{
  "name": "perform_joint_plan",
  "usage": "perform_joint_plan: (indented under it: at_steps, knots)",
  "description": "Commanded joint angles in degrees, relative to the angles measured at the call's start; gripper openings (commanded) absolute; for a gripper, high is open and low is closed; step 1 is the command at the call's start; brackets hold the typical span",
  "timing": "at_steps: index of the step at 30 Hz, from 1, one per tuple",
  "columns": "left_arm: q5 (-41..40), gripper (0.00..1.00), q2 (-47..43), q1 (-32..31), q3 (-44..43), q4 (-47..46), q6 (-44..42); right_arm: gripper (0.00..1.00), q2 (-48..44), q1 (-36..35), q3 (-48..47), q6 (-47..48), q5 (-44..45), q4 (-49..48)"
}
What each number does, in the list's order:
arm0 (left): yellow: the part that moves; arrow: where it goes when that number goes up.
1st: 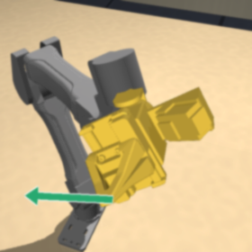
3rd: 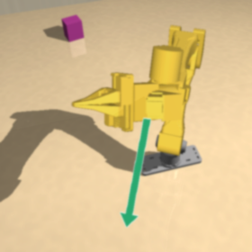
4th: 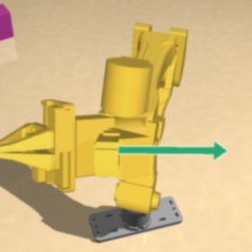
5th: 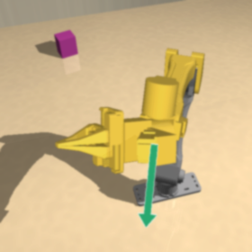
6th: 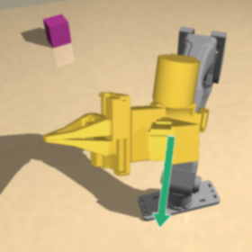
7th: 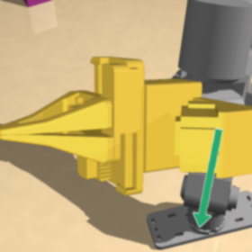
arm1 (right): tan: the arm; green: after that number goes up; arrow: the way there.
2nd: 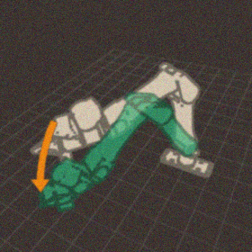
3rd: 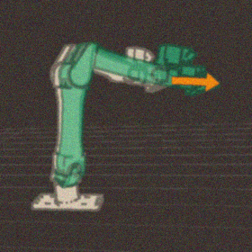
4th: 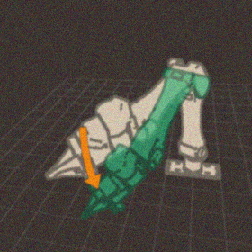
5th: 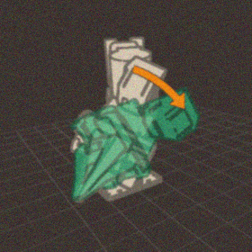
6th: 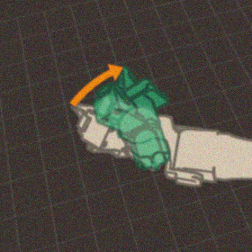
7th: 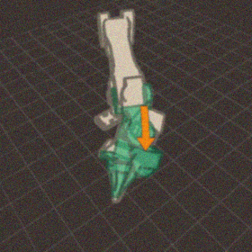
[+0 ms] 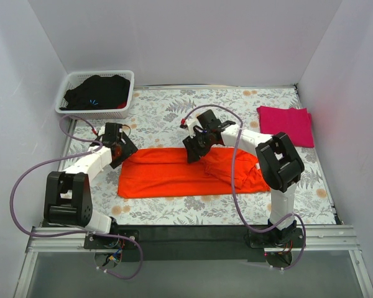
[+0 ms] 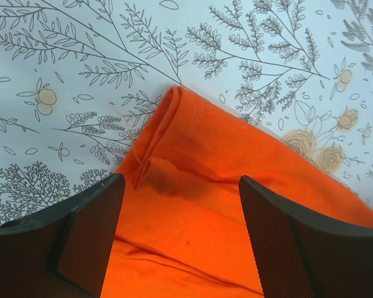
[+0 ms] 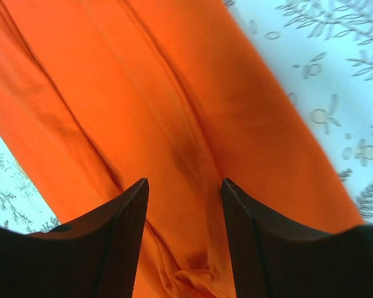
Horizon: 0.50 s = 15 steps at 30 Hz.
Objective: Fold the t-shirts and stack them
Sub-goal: Fold the tshirt
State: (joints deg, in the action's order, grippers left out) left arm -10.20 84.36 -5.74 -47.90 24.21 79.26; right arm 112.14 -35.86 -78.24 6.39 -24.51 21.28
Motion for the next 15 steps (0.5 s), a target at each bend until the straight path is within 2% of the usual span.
perform_joint_plan:
  at_steps: [1, 15]
  knots:
    - [-0.1, 0.69, -4.5, 0.2, 0.3, 1.2, -0.7, 0.49, -1.3, -1.6, 1.6, 2.9, -0.4, 1.6]
    - [1.2, 0.69, -8.3, 0.2, 2.7, 2.4, 0.6, 0.46, -4.6, -4.0, 8.9, 3.7, -1.0, 2.3]
